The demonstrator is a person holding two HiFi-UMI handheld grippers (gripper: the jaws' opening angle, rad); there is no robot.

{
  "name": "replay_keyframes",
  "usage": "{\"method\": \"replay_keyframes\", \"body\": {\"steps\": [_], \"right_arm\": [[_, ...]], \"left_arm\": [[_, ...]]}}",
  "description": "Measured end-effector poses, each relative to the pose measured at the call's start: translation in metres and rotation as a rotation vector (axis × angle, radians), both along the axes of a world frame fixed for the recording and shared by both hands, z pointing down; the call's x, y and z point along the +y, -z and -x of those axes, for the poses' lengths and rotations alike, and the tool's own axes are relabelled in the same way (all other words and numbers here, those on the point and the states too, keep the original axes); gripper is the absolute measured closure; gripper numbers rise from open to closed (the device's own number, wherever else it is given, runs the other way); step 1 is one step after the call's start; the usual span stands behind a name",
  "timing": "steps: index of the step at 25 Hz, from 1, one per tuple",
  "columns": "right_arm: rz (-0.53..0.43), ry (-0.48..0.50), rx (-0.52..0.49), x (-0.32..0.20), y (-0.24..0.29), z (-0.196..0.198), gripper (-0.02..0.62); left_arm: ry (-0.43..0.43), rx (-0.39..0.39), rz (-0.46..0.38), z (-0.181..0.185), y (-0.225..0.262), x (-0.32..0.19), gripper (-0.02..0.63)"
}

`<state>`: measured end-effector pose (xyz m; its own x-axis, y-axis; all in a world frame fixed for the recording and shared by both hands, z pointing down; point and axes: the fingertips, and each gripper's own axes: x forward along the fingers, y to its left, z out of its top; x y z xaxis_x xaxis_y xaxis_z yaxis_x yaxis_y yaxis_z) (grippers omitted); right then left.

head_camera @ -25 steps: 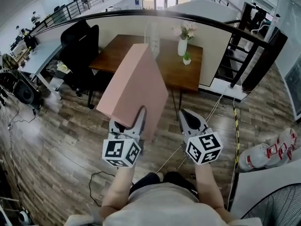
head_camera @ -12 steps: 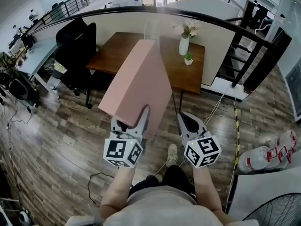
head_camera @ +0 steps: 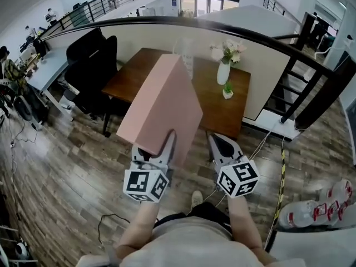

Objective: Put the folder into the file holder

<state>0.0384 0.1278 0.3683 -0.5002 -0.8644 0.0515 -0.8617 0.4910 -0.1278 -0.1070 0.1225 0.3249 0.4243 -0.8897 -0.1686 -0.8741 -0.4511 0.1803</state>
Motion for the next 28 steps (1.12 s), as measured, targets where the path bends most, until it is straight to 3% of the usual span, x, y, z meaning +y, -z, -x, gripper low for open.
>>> {"method": "replay_keyframes", "body": {"steps": [4, 10, 18, 28], "right_arm": [[-0.02, 0.038, 0.001, -0.041, 0.008, -0.02, 0.586], [-0.037, 0.092, -0.01, -0.09, 0.012, -0.045, 0.586], [-0.019, 0.205, -0.032, -0.121, 0.008, -0.034, 0.586], [-0.001, 0.163, -0.067, -0.151, -0.005, -0.053, 0.586]], "left_arm": [[0.047, 0.009, -0.014, -0.015, 0.007, -0.036, 0.308], [0.102, 0.083, -0.012, -0.03, 0.012, -0.078, 0.308], [0.16, 0.056, 0.016, -0.038, 0.008, -0.1, 0.308], [0.155, 0.059, -0.012, -0.037, 0.012, -0.133, 0.31]]}}
